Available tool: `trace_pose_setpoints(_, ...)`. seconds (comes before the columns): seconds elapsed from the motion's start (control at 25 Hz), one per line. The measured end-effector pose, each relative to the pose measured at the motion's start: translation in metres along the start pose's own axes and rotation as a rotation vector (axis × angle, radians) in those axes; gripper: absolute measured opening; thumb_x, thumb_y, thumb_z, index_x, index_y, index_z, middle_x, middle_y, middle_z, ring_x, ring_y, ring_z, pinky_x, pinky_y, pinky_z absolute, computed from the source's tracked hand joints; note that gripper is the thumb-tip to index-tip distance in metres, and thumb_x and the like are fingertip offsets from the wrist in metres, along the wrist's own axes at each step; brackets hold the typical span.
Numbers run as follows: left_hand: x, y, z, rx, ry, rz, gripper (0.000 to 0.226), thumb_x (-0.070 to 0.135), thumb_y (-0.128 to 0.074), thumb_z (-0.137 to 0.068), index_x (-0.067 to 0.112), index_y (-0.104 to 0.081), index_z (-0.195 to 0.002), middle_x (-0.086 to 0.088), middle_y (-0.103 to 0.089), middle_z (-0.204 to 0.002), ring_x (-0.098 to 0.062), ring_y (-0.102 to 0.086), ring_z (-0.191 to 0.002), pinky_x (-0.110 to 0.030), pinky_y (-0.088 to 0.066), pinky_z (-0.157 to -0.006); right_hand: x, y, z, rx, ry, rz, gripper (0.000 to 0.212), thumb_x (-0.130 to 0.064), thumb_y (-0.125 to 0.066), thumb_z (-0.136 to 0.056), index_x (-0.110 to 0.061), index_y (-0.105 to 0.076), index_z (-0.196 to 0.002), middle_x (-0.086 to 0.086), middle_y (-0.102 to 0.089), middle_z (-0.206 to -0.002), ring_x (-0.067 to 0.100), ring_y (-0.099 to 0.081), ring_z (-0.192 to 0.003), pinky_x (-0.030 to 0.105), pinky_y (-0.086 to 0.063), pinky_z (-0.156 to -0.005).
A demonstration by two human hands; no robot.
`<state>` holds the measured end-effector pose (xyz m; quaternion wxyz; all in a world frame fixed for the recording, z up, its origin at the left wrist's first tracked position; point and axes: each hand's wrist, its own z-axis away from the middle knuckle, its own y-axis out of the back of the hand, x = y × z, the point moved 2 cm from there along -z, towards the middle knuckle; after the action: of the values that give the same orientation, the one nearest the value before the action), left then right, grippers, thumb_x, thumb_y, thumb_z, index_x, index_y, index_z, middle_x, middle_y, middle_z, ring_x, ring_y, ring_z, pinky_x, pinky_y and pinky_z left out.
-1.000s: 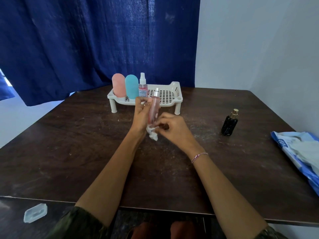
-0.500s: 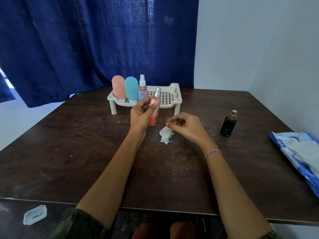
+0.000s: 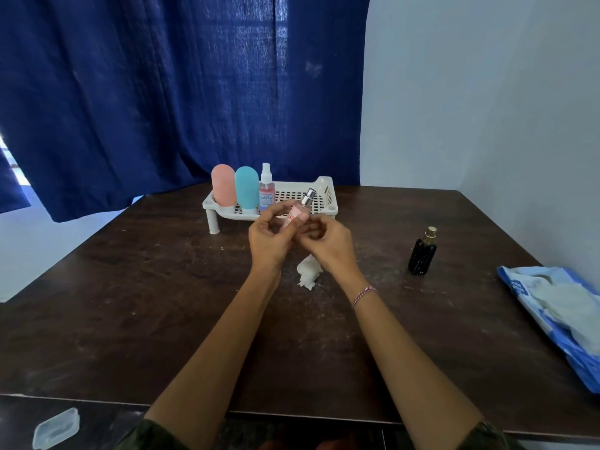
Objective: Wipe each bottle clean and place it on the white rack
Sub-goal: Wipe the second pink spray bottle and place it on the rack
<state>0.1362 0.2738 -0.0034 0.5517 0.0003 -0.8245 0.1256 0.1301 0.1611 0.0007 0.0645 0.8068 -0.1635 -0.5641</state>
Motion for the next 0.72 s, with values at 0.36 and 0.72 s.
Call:
trace_pose_setpoints(0.36,0.006,0.002,-0.017,0.144,0.081,-0.188,0.021,0.017,-0.057,-0.092,0.009,-0.067,-0.109,-0.005,-0.060,-0.121,-0.013,-0.055,-0.110,-0.021,-0.043,-0.093,-0.015,0.003,-0.044,0.052,0.054,0.174,0.037,-0.017,-0.078,-0.074,-0.007,-0.068,-0.108,0.004,-0.070,-0.100,0.007,-0.063,-0.080,0.011,-0.049,-0.069)
trace_pose_setpoints(0.72,-0.001,-0.010,-0.041,0.123,0.070,-0.306,0.030,0.017,-0.052,-0.095,0.009,-0.060,-0.123,-0.004,-0.061,-0.123,-0.004,-0.051,-0.100,-0.017,-0.040,-0.089,-0.013,-0.013,-0.081,0.049,0.021,0.244,0.035,-0.011,-0.068,-0.082,-0.005,-0.063,-0.116,0.008,-0.067,-0.111,0.015,-0.062,-0.098,0.021,-0.046,-0.083)
